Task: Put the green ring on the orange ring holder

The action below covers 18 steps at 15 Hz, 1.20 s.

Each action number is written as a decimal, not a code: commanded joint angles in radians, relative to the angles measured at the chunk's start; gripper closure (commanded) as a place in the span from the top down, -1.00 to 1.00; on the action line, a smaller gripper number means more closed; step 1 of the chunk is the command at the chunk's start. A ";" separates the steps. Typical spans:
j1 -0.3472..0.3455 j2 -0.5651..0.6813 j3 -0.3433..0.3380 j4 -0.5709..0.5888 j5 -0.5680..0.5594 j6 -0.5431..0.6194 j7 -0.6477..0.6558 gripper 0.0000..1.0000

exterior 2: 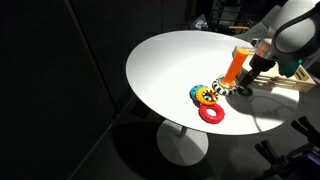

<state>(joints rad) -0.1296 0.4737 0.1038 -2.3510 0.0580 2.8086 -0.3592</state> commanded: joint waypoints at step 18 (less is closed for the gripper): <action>0.058 0.003 -0.023 0.011 -0.107 -0.039 0.035 1.00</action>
<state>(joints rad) -0.0879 0.4807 0.0967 -2.3347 -0.0182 2.7628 -0.3533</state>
